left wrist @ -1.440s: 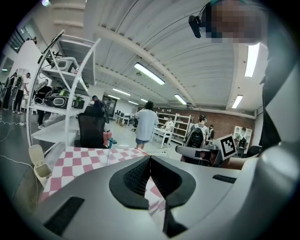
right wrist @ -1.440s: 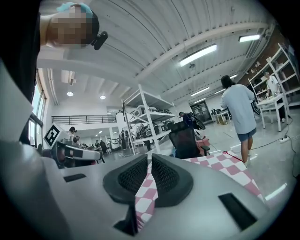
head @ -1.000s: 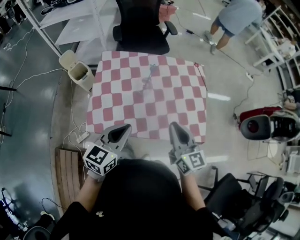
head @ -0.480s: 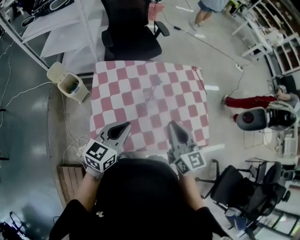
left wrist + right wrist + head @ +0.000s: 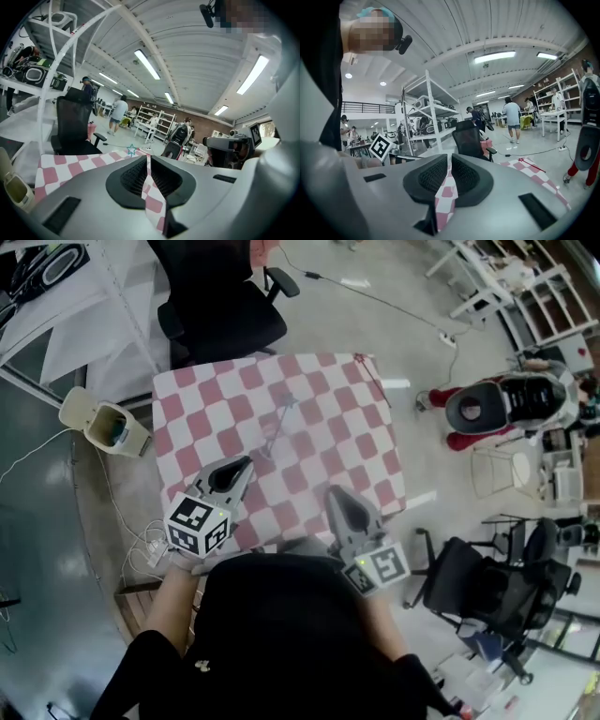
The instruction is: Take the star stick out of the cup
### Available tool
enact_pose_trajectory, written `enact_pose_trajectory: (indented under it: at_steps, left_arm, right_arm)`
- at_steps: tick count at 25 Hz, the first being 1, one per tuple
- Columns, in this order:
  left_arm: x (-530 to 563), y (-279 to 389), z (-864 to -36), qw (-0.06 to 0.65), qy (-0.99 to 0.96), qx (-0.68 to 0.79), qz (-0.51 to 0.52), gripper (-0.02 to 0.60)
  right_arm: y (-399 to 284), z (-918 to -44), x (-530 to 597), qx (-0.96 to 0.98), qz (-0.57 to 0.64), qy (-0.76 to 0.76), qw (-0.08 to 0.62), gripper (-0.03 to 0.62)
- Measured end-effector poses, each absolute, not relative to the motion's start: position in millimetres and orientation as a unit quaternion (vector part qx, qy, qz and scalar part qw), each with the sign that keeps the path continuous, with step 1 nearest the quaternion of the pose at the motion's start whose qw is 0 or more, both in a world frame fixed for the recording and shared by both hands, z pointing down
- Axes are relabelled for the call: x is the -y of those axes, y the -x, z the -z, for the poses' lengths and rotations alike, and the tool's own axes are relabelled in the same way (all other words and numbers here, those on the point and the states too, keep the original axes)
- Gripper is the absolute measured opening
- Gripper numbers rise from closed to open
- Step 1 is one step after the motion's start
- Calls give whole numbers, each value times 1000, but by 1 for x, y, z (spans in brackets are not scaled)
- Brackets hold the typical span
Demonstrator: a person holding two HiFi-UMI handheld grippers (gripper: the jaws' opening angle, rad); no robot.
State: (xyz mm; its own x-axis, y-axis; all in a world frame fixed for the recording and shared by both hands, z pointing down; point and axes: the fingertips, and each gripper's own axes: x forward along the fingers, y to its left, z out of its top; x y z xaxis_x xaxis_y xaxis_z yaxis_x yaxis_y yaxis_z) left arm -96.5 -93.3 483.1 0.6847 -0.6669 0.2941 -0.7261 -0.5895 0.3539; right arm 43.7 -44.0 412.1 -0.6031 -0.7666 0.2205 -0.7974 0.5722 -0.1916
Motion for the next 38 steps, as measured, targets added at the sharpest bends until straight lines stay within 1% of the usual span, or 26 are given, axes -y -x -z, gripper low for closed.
enact_pose_trajectory:
  at_steps: [5, 8, 12, 16, 18, 20, 22, 30, 38]
  left_arm:
    - [119, 76, -504, 231, -887, 391, -90, 44]
    - [137, 68, -520, 233, -886, 388, -107, 46]
    - [161, 57, -539, 241, -884, 381, -124, 55]
    - [180, 46, -558, 250, -880, 377, -144, 82]
    - [188, 42, -570, 256, -877, 375, -158, 113]
    - [193, 37, -581, 260, -873, 373, -174, 159]
    - [197, 34, -588, 264, -870, 373, -186, 182]
    - [221, 27, -616, 284, -851, 379, -227, 219]
    - [236, 15, -628, 291, -845, 373, -247, 219]
  right_arm:
    - [-63, -412, 52, 882, -139, -447, 51, 40]
    - [-77, -420, 58, 873, -139, -461, 75, 40]
    - [-94, -429, 64, 861, -152, -477, 83, 40]
    - [-105, -436, 70, 854, -167, -486, 82, 40]
    - [-111, -440, 74, 849, -177, -491, 84, 40]
    - [-116, -443, 76, 845, -183, -495, 85, 40]
    - [-121, -446, 77, 841, -189, -498, 89, 40]
    - [-136, -453, 91, 834, -193, -510, 84, 40]
    - [-155, -467, 95, 823, -203, -521, 100, 40]
